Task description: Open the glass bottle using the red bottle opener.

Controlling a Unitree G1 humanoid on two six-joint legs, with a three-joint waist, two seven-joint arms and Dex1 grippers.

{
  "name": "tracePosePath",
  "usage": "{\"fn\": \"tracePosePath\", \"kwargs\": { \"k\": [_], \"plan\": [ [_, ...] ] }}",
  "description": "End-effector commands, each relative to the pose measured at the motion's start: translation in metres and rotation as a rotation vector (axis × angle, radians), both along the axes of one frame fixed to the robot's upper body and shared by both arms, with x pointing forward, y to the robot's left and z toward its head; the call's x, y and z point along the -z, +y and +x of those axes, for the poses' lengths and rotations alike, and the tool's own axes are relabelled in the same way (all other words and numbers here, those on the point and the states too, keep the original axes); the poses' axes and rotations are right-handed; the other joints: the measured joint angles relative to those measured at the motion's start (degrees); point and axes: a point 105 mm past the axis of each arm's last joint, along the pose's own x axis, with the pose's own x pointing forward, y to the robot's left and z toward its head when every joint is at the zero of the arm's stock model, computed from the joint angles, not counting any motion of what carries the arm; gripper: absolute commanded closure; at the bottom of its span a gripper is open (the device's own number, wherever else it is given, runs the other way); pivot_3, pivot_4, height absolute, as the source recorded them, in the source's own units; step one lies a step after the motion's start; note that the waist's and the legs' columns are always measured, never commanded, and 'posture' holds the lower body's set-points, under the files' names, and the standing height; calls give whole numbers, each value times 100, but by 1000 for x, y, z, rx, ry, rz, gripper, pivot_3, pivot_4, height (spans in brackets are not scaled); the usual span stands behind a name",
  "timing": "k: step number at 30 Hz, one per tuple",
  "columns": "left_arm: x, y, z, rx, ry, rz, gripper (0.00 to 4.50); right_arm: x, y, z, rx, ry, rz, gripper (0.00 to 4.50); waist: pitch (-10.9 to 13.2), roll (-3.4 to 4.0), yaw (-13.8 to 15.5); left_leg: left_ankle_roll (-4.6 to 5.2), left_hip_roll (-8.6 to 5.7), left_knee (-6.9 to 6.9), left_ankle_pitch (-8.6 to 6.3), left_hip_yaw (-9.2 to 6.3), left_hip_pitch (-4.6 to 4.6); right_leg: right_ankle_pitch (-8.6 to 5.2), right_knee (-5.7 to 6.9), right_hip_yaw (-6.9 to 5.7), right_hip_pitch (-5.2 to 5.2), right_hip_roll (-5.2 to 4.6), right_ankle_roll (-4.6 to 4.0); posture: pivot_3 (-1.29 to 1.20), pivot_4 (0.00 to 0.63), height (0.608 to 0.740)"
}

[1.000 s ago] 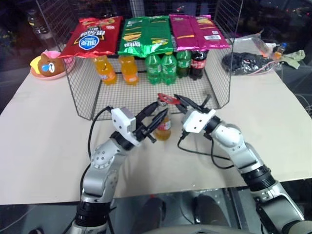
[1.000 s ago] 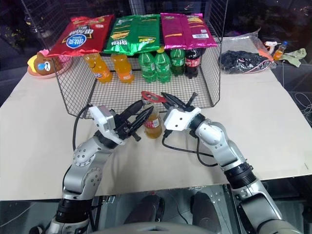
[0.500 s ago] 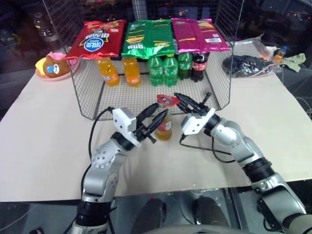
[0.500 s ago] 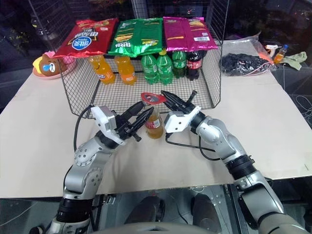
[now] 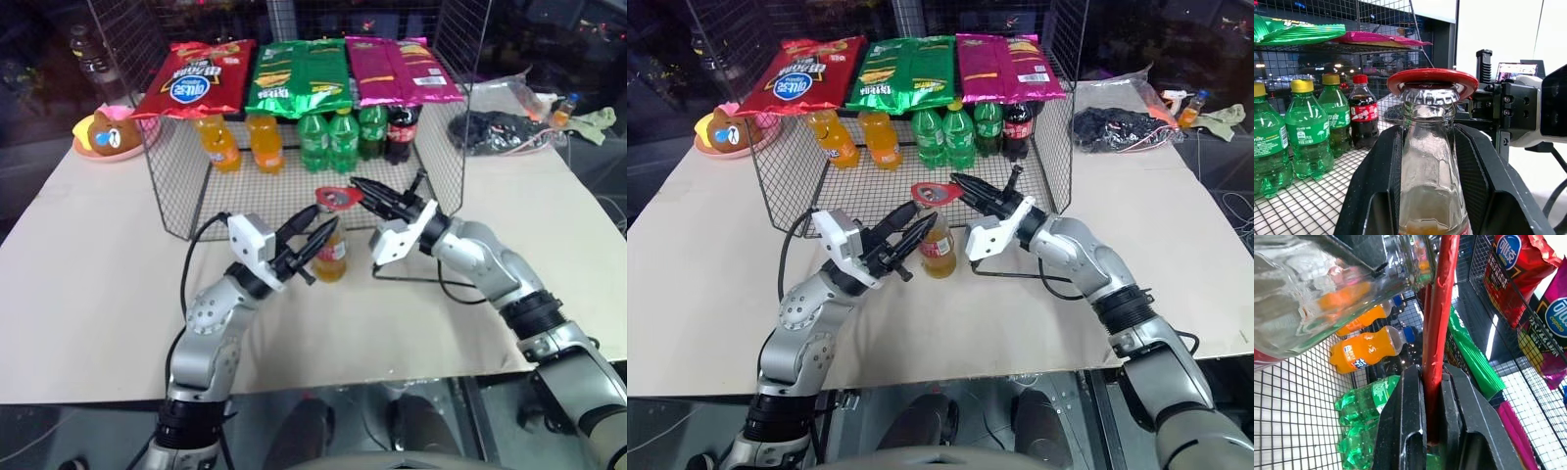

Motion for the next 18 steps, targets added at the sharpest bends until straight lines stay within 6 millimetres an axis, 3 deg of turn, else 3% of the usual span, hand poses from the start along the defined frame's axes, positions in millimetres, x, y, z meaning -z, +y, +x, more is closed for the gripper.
{"fn": "tracePosePath", "kwargs": {
  "k": [1, 11, 18],
  "plan": [
    [16, -6, 4, 12, 70, 25, 3140, -6, 2, -1, -16, -62, -66, 4422, 0, -1, -3, 0, 0, 0, 0, 1, 0, 0, 0, 1, 0, 0, 0, 0, 150, 740],
    [19, -5, 3, 9, 78, 25, 3140, -26, -5, 6, 16, -122, -42, 4422, 0, 0, -13, -1, 3, -35, 0, 4, -1, -1, -17, 4, -9, 1, -1, 0, 150, 740],
    [20, -5, 2, 7, 85, 25, 3140, -46, -5, 1, 3, -159, 64, 4422, 0, 0, -14, -1, 4, -49, 0, 6, -1, -1, -29, 6, -12, 0, -1, 0, 150, 740]
  ]
}}
